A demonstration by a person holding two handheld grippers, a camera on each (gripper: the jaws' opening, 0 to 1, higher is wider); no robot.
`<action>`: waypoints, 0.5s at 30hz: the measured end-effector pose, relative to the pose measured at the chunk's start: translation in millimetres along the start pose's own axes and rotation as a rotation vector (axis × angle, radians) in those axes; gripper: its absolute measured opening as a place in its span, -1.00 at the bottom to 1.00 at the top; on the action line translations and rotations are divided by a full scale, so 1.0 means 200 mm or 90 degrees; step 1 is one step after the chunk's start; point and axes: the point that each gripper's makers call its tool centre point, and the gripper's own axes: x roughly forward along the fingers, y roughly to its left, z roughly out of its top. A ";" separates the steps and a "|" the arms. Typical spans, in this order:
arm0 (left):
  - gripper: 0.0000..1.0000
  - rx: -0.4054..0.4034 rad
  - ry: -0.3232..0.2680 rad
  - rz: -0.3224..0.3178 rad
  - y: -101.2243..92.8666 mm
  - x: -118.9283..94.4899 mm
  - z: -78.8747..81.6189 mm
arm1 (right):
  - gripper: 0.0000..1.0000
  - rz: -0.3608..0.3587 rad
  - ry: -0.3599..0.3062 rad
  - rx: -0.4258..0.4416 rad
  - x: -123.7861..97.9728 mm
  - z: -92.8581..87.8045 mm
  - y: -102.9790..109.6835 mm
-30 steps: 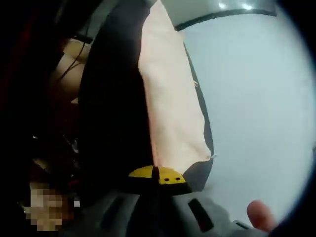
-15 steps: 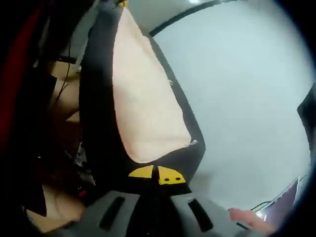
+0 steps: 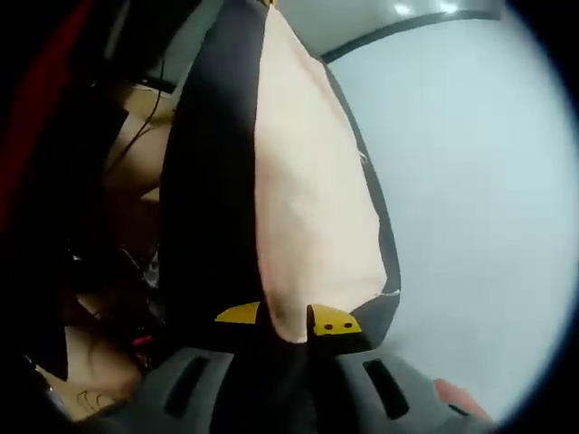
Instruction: Fold the towel on the table until its edges align and the towel forms a compact rectangular stack.
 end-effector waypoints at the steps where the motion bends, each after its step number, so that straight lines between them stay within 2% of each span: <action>1: -0.99 0.000 -0.002 0.002 0.00 0.00 0.00 | -0.75 -0.003 0.001 -0.003 0.02 0.00 0.00; 2: -0.99 0.003 -0.006 0.008 0.01 0.00 0.01 | -0.86 -0.005 0.001 -0.009 0.05 -0.02 0.01; 3: -0.99 0.004 -0.012 0.015 0.02 -0.01 0.02 | -0.98 0.011 0.013 -0.041 0.07 -0.04 0.03; 4: -1.00 0.004 -0.016 0.020 0.02 -0.01 0.03 | -0.99 -0.010 0.007 -0.104 0.07 -0.03 0.00; 5: -1.00 0.005 -0.020 0.025 0.03 -0.02 0.04 | -1.00 -0.009 0.016 -0.085 0.05 -0.05 -0.01; 7: -1.00 0.006 -0.024 0.030 0.04 -0.04 0.06 | -1.00 -0.003 -0.021 0.008 -0.04 -0.02 -0.04; 8: -1.00 0.008 -0.024 0.033 0.05 -0.05 0.06 | -1.00 -0.024 -0.037 0.030 -0.10 0.00 -0.10; 9: -1.00 0.008 -0.033 0.040 0.07 -0.07 0.08 | -1.00 -0.035 -0.035 0.026 -0.14 -0.02 -0.14; 12: -1.00 -0.057 -0.111 0.065 0.14 -0.13 0.18 | -1.00 -0.048 -0.038 0.009 -0.23 -0.04 -0.20; 14: -1.00 -0.061 -0.127 0.067 0.15 -0.15 0.22 | -1.00 -0.048 -0.041 0.016 -0.27 -0.06 -0.23; 15: -1.00 -0.056 -0.132 0.059 0.13 -0.16 0.25 | -1.00 -0.089 -0.043 0.010 -0.31 -0.07 -0.31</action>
